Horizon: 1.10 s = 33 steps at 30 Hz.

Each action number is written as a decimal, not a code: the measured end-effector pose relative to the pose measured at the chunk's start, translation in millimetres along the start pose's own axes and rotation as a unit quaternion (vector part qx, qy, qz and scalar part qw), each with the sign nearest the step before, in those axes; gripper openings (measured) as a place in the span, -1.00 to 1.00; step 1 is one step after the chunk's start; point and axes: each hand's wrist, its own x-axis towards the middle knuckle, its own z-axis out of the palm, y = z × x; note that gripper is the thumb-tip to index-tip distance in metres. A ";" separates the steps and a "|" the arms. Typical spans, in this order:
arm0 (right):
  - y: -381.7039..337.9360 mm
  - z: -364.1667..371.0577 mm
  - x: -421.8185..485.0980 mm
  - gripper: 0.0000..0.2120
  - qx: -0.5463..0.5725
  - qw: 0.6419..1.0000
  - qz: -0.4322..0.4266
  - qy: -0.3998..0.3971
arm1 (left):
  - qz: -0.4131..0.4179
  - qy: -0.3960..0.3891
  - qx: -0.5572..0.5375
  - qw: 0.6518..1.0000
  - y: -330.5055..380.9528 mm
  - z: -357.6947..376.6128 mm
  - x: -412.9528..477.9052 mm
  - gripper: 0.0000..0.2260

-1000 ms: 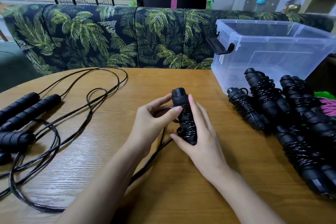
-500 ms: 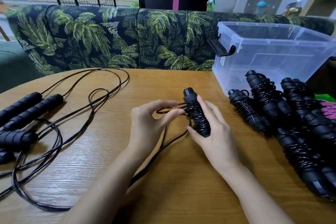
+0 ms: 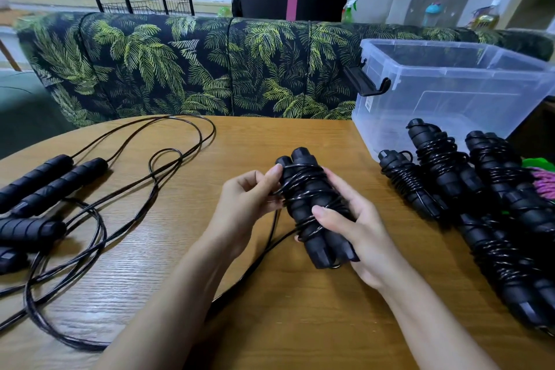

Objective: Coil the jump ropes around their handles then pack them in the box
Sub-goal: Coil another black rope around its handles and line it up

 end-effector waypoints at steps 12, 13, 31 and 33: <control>4.4 10.3 -3.3 -0.22 -0.385 0.918 -0.080 0.043 | 0.077 0.099 0.057 0.990 -12.5 7.4 -1.7 -0.67; 4.9 13.9 -4.8 -0.15 -0.449 0.888 -0.078 0.061 | 0.080 0.101 0.071 0.989 -14.5 9.1 -3.2 -0.67; 16.5 7.5 -5.0 -0.43 -0.557 0.799 -0.160 0.159 | 0.100 -0.149 0.196 0.964 5.5 -3.7 -3.0 -0.68; 17.1 7.6 -5.0 -0.41 -0.558 0.800 -0.160 0.150 | 0.123 -0.111 0.217 0.962 2.9 -5.5 -1.3 -0.71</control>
